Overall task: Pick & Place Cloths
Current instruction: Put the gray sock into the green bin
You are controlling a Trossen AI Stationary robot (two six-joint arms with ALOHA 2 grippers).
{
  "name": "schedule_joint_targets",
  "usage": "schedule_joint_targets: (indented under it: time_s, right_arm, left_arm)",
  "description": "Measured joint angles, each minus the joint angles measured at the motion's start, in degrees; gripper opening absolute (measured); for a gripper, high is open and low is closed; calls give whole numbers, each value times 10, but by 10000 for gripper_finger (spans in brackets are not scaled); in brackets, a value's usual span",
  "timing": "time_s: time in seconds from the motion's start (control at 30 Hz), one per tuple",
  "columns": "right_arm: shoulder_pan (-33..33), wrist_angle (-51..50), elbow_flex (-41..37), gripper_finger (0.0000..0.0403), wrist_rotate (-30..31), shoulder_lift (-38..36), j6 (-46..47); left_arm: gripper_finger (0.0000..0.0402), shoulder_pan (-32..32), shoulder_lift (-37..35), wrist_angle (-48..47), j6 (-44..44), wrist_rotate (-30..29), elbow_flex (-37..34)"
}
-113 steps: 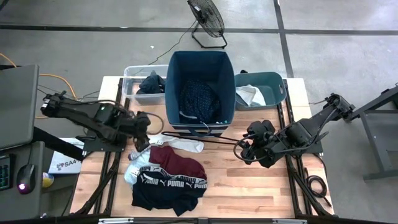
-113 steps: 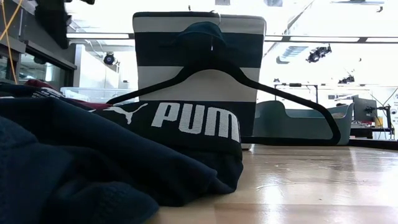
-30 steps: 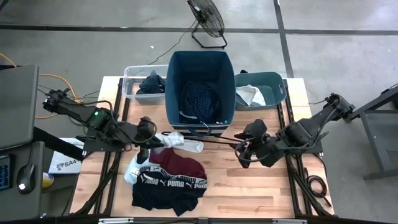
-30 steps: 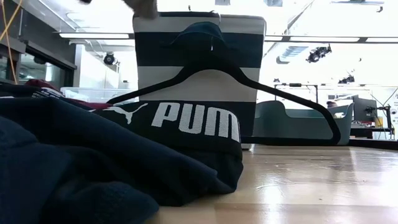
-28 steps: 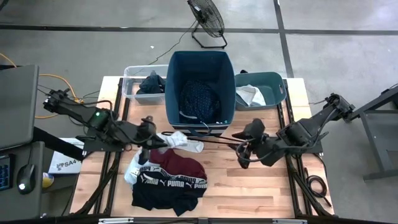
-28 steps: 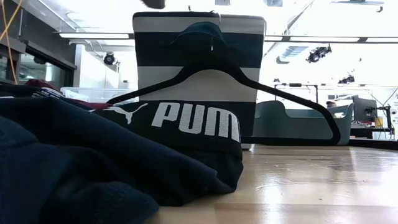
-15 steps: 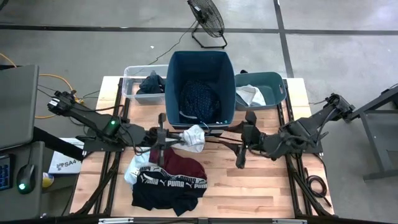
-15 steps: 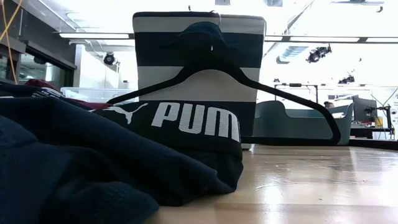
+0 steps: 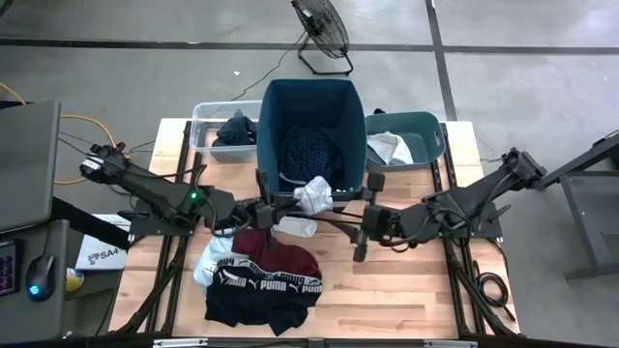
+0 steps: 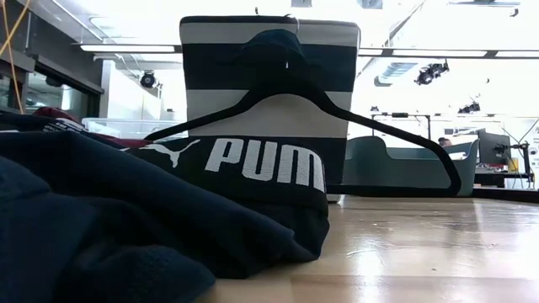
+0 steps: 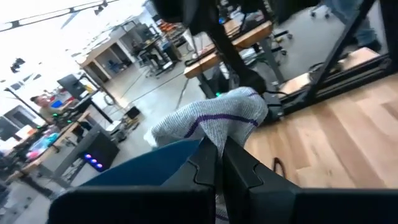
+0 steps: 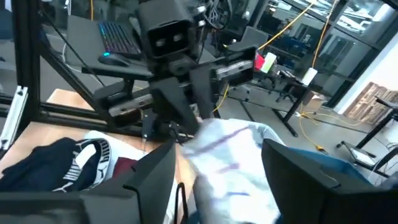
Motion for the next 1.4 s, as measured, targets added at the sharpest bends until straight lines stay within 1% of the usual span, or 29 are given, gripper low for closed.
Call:
schedule_joint_targets:
  time_s: [0.2, 0.3, 0.4, 0.53, 0.67, 0.97, 1.1, 1.23, 1.4]
  right_arm:
    - [-17, 71, 0, 281, -11, 22, 19]
    - [-36, 101, 0, 296, -11, 33, 80]
    - [-57, 106, 0, 303, -14, 40, 161]
    - [-84, 105, 0, 302, -60, 54, 240]
    - [-96, 104, 0, 291, -91, 62, 283]
    - [-102, 60, 0, 254, -83, 63, 349]
    - [-102, 40, 0, 231, -83, 63, 374]
    - [-102, 46, 0, 204, -82, 63, 380]
    - [-102, 51, 0, 158, -82, 63, 381]
  left_arm:
    - [1, 21, 0, 1, 6, 12, 0]
    - [1, 21, 0, 1, 7, 12, 0]
    - [1, 20, 0, 1, 10, 14, 0]
    - [1, 20, 0, 0, 10, 13, 0]
    - [1, 20, 0, 0, 10, 9, 0]
    - [1, 20, 0, 0, 10, 7, 0]
    - [1, 20, 0, 0, 10, 7, 0]
    - [1, 20, 0, 0, 10, 7, 0]
    - [1, 20, 0, -1, 10, 7, 0]
